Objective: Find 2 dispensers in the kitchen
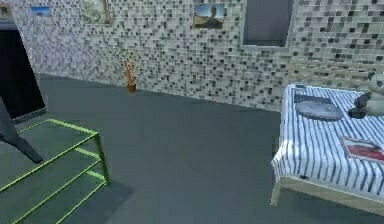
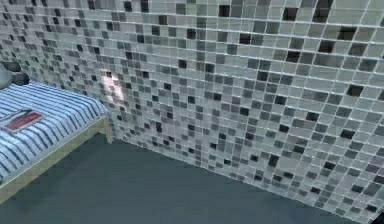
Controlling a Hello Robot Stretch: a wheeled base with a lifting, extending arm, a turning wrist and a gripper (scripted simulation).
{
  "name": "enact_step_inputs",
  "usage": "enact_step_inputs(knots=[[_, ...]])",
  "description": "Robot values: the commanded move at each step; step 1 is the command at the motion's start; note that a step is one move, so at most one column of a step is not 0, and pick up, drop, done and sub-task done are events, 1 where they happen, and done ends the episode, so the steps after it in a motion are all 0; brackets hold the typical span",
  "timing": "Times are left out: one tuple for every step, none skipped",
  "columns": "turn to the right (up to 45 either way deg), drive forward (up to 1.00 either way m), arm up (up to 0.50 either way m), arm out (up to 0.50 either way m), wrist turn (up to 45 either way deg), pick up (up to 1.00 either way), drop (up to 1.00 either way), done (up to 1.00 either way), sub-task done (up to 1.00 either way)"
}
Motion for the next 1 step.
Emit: enact_step_inputs(knots=[[0.0, 1.0, 0.0, 0.0, 0.0, 0.0, 0.0, 0.0, 0.0]])
